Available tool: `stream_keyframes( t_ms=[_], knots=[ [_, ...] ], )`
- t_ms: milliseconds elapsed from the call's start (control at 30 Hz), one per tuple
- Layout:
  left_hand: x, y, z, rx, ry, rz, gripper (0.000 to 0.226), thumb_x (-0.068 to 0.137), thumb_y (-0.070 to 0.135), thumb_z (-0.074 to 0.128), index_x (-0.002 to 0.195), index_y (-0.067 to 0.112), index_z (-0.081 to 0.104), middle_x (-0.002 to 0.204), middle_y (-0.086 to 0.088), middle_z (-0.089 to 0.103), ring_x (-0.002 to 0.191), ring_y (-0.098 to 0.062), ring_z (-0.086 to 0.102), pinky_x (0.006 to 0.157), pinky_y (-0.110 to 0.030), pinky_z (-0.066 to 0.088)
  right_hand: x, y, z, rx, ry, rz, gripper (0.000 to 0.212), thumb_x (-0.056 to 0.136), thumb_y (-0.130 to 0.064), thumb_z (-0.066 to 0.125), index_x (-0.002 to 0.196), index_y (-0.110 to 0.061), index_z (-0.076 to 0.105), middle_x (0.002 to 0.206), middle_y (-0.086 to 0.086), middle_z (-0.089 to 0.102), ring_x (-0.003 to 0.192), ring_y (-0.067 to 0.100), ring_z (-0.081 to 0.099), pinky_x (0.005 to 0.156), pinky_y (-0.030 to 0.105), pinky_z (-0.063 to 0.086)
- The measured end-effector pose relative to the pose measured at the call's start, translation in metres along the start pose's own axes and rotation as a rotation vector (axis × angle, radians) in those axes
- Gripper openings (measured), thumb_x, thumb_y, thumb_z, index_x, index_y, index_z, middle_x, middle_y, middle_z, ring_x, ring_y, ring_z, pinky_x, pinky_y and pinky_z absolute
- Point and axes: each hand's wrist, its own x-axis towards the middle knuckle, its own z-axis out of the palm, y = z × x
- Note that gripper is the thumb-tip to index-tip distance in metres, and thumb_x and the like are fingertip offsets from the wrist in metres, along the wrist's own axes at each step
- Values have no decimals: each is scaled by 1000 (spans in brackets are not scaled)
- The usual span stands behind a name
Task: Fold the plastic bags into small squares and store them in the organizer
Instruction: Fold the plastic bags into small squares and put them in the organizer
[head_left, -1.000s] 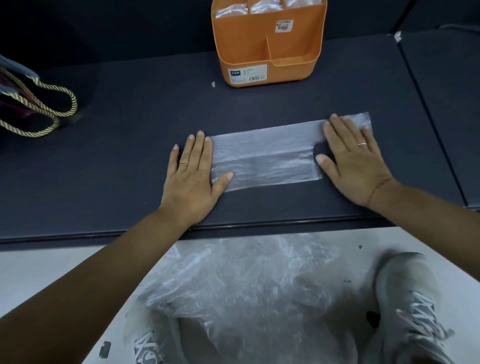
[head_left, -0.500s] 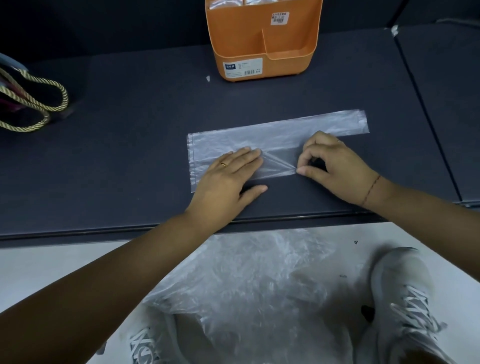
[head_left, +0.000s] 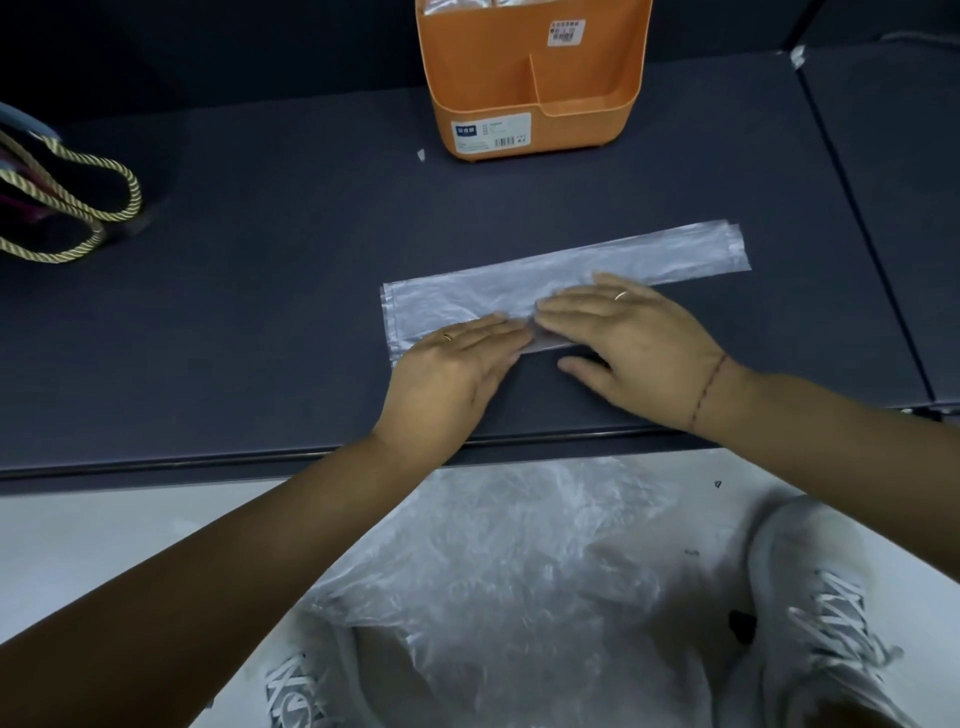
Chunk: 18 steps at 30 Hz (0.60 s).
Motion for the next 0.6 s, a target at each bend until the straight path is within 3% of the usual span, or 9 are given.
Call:
stream_keyframes(
  t_ms=[33,100,200,300,467,600],
  knots=[
    [-3,0,-2,-6,2,-19,28,97,19,53,112,8,74,115,-4,72,111,-20,67,98,-31,50,-1,1,3,59,46,28,33,88,-25,61,116,-10,70,123,6,67,115,24,62,106,35,40],
    [-11,-4,-7,-8,15,-63,29,97,19,52,114,9,73,117,-3,71,113,-17,65,100,-29,48,-4,4,0,200,74,114,35,92,-29,47,110,-13,74,120,2,69,114,17,63,102,26,43],
    [-26,-9,-19,-60,42,-187,29,98,21,53,116,11,72,119,1,70,114,-11,62,102,-22,45,-8,16,-15,373,68,194,21,94,-18,60,109,-13,74,118,-2,68,114,1,57,106,13,35],
    [-28,-10,-37,-193,78,-449,24,99,25,56,114,18,73,112,10,71,105,-1,64,94,-13,46,-6,28,-30,589,7,380,13,91,-16,64,98,-16,75,106,-10,70,98,-13,58,91,1,38],
    [-12,-13,-48,-434,153,-769,16,98,21,60,88,30,70,78,23,71,83,7,66,82,-7,45,12,38,-31,760,65,587,19,92,-24,64,86,-9,73,86,-6,70,77,-5,62,78,10,46],
    [2,-22,-44,-447,194,-851,14,95,26,64,83,23,70,74,12,70,70,2,64,71,-11,46,28,39,-19,649,123,681,31,93,-27,62,67,-10,66,65,-1,62,61,4,55,66,14,43]
  ],
)
